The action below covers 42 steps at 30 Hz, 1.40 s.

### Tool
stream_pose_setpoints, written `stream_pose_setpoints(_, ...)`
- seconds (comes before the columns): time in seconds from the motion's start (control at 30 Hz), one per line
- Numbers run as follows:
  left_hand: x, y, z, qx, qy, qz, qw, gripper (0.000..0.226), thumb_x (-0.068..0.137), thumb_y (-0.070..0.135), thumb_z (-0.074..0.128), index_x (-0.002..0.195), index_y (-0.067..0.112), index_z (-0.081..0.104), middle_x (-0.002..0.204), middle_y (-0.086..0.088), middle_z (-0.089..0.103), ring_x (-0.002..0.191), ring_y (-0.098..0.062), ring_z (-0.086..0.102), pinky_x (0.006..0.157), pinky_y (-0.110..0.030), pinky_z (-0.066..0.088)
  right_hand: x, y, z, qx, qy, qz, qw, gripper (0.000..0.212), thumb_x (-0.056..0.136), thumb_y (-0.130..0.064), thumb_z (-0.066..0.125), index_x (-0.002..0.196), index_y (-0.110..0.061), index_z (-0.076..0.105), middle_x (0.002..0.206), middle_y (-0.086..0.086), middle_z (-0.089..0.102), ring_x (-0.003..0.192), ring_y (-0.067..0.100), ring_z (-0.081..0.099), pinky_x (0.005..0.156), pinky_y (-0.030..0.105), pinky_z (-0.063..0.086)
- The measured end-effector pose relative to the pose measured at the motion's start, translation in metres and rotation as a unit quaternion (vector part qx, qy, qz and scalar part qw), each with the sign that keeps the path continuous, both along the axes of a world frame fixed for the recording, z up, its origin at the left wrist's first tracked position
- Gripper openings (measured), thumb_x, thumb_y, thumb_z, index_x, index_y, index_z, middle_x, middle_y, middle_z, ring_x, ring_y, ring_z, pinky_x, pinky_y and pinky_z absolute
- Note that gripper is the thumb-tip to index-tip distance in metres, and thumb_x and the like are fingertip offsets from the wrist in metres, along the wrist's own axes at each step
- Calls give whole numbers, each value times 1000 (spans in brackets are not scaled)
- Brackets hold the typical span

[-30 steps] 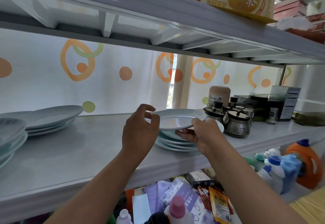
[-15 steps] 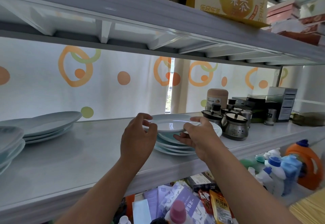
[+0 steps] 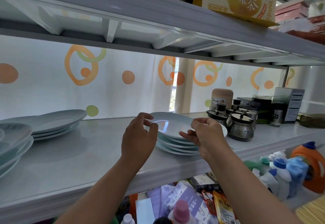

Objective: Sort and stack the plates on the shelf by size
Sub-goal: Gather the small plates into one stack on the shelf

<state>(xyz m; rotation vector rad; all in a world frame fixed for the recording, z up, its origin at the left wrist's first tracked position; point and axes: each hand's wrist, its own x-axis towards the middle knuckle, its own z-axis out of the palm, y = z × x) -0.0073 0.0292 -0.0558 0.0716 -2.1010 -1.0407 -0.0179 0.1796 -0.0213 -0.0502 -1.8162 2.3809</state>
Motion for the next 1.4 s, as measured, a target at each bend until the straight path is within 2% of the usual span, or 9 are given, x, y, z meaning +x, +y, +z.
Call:
stream_pose_setpoints(0.2, 3, -9, 2, -11, -4, 10, 1000, 20, 90, 28, 52, 108, 22, 56, 94, 10, 58, 79, -12, 59, 70, -21, 39, 4, -14, 1, 40, 21, 5, 999, 15, 89, 1, 53, 103, -5, 56, 69, 6, 53, 38, 10, 59, 82, 44, 58)
stream_pose_setpoints(0.33, 7, -27, 5, -15, -4, 28, 999, 19, 87, 27, 52, 105, 24, 56, 93, 11, 61, 78, -11, 58, 70, -23, 37, 3, -31, 0, 53, 37, 33, 997, 12, 88, -4, 56, 98, -10, 58, 72, 9, 58, 48, 12, 62, 76, 38, 60)
stream_pose_setpoints(0.47, 14, -58, 8, -29, -14, 70, 997, 18, 86, 28, 51, 103, 27, 55, 91, 15, 59, 79, -11, 58, 72, -24, 36, 3, -61, -2, 106, 80, 74, 988, 13, 87, -4, 56, 95, -12, 61, 79, 18, 61, 50, 14, 64, 54, 23, 57)
stream_pose_setpoints(0.73, 30, -122, 11, -31, -40, 152, 987, 17, 84, 30, 51, 101, 28, 55, 94, 12, 60, 86, -11, 58, 70, -24, 37, -12, -142, 1, 194, 143, 174, 955, 20, 84, -4, 54, 102, -9, 62, 74, 11, 56, 59, 17, 60, 58, 30, 60)
stream_pose_setpoints(1.0, 21, -149, 13, -50, -47, 167, 983, 20, 86, 33, 50, 105, 28, 54, 100, 11, 62, 89, -11, 58, 73, -28, 45, -48, -231, -12, 108, -17, 269, 957, 18, 85, -7, 52, 102, -4, 58, 77, 8, 56, 59, 19, 55, 50, 25, 50)
stream_pose_setpoints(1.1, 7, -156, 14, -54, -54, 172, 982, 22, 87, 36, 47, 106, 27, 53, 105, 8, 63, 96, -14, 58, 79, -31, 47, -66, -256, -15, 131, -5, 241, 962, 26, 87, -16, 56, 110, -6, 55, 96, 14, 62, 67, 22, 59, 55, 27, 50)
stream_pose_setpoints(1.2, -3, -162, 15, -72, -30, 193, 978, 22, 88, 33, 47, 108, 25, 54, 107, 7, 62, 97, -14, 57, 80, -31, 47, -82, -272, -11, 182, 37, 200, 962, 34, 87, -29, 58, 113, -7, 56, 103, 13, 64, 70, 20, 59, 45, 22, 41)
stream_pose_setpoints(1.33, -8, -170, 1, -113, -23, 213, 970, 23, 89, 29, 47, 110, 24, 54, 108, 7, 62, 99, -12, 56, 79, -27, 45, -95, -284, -19, 243, 40, 203, 948, 36, 84, -38, 58, 98, -5, 61, 93, 13, 67, 55, 14, 53, 30, 13, 32)
stream_pose_setpoints(1.4, -10, -175, -5, -115, -35, 209, 971, 21, 88, 29, 46, 107, 24, 53, 107, 6, 61, 98, -12, 56, 79, -28, 46, -98, -287, -31, 243, 34, 233, 941, 34, 84, -41, 57, 78, -7, 61, 76, 11, 65, 52, 16, 54, 35, 13, 35)
